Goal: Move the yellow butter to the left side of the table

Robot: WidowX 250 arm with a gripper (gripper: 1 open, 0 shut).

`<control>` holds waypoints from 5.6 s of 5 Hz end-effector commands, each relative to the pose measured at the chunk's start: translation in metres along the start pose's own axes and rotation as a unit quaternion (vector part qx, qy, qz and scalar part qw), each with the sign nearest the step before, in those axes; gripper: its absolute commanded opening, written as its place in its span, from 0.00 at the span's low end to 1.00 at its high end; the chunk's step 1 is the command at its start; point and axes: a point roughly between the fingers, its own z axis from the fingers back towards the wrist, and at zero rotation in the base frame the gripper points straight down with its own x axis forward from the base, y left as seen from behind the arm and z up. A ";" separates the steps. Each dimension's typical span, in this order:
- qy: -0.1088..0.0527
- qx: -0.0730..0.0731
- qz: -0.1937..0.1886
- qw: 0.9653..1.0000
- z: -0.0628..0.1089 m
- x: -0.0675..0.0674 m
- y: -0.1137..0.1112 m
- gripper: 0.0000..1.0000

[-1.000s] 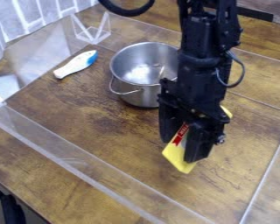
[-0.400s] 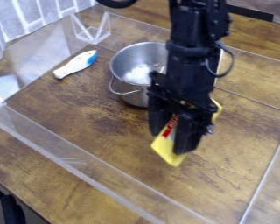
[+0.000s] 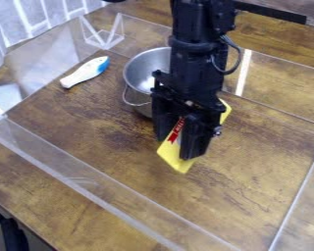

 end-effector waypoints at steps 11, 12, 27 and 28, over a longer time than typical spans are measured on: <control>-0.084 0.002 0.103 0.991 0.034 -0.077 0.163 0.00; -0.091 -0.002 0.092 0.992 0.023 -0.066 0.164 0.00; -0.038 -0.017 0.138 0.990 -0.023 -0.038 0.154 0.00; -0.042 -0.017 0.146 0.988 -0.019 -0.044 0.164 0.00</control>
